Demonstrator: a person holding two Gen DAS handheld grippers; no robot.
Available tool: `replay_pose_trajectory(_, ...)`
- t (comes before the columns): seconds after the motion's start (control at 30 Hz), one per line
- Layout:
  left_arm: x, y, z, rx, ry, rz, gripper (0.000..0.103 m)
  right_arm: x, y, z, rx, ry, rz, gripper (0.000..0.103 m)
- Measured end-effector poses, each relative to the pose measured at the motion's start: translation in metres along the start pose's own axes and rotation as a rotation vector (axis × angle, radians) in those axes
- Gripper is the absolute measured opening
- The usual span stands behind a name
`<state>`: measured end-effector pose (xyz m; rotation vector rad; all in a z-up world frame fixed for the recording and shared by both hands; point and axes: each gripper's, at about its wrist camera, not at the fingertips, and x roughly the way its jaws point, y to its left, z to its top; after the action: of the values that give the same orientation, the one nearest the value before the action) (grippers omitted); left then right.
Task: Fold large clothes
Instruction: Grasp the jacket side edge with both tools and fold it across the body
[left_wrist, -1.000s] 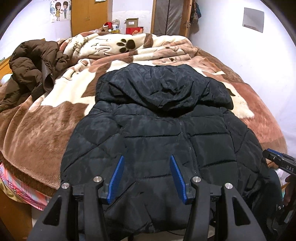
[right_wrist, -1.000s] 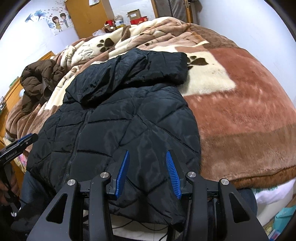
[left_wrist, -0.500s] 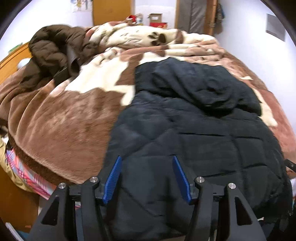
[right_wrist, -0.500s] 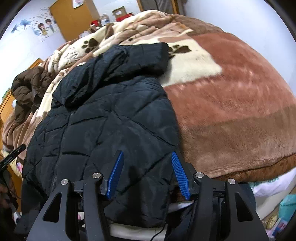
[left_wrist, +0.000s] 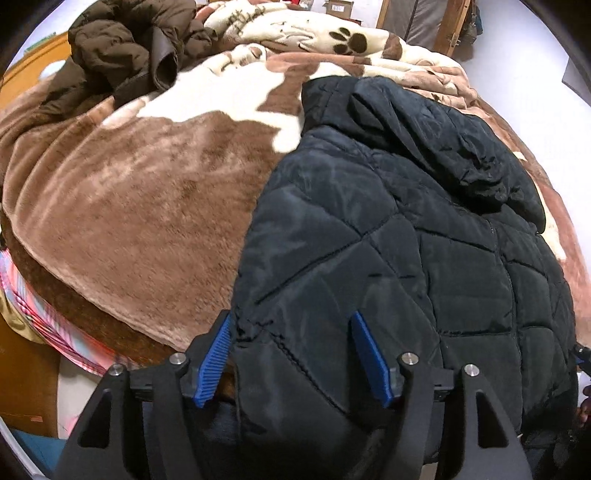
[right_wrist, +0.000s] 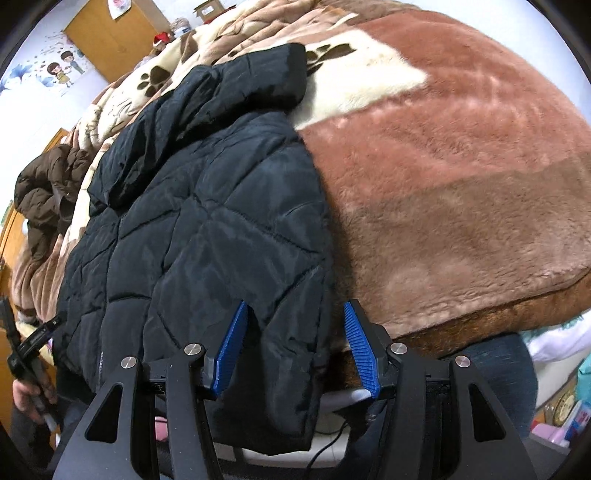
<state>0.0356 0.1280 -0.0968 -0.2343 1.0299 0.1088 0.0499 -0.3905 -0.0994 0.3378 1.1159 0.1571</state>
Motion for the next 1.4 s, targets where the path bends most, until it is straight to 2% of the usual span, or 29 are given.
replay_pose_trajectory(0.07,0.005,-0.001,-0.002,0.000,0.023,-0.019,0.071,0.005,0.001,-0.002,0.003,0.023,0.025,0.055)
replay_pose_trajectory(0.23,0.008,-0.008,-0.004,0.018,0.037,-0.020,0.071,0.011,0.004,-0.003,0.006,0.057,0.017,0.055)
replay_pose_trajectory(0.3,0.009,-0.014,-0.006,0.040,0.045,-0.013,0.068,0.012,0.007,-0.003,-0.005,0.072,0.014,0.055)
replay_pose_trajectory(0.37,0.008,-0.020,-0.006,0.063,0.046,-0.010,0.051,0.015,0.011,-0.003,-0.024,0.088,0.015,0.045)
replay_pose_trajectory(0.4,0.006,-0.023,-0.005,0.069,0.042,-0.017,0.044,0.016,0.013,-0.002,-0.030,0.092,0.015,0.039)
replay_pose_trajectory(0.43,0.003,-0.025,-0.004,0.075,0.036,-0.022,0.032,0.016,0.014,-0.001,-0.033,0.094,0.023,0.027)
replay_pose_trajectory(0.47,0.000,-0.026,-0.002,0.078,0.029,-0.029,0.023,0.013,0.015,0.002,-0.036,0.090,0.042,0.022)
replay_pose_trajectory(0.5,-0.007,-0.026,0.001,0.073,0.015,-0.048,0.021,0.009,0.017,0.004,-0.034,0.082,0.057,0.016)
replay_pose_trajectory(0.53,-0.016,-0.026,0.005,0.061,-0.006,-0.074,0.018,0.001,0.020,0.007,-0.035,0.065,0.076,0.013)
replay_pose_trajectory(0.67,-0.057,-0.023,0.022,0.029,-0.098,-0.165,0.016,-0.048,0.030,0.022,-0.041,-0.045,0.185,0.011)
replay_pose_trajectory(0.83,-0.108,-0.020,0.035,0.024,-0.201,-0.237,0.016,-0.097,0.039,0.028,-0.063,-0.139,0.234,0.011)
replay_pose_trajectory(0.97,-0.132,-0.006,0.026,0.001,-0.221,-0.283,0.016,-0.119,0.031,0.009,-0.050,-0.140,0.267,0.011)
replay_pose_trajectory(1.1,-0.137,0.005,0.012,-0.044,-0.197,-0.315,0.016,-0.126,0.021,-0.002,-0.018,-0.137,0.303,0.011)
replay_pose_trajectory(1.23,-0.132,-0.001,0.025,-0.059,-0.214,-0.322,0.016,-0.124,0.025,0.018,-0.007,-0.169,0.325,0.011)
replay_pose_trajectory(1.4,-0.136,-0.014,0.071,-0.057,-0.286,-0.337,0.016,-0.131,0.036,0.070,-0.017,-0.258,0.350,0.011)
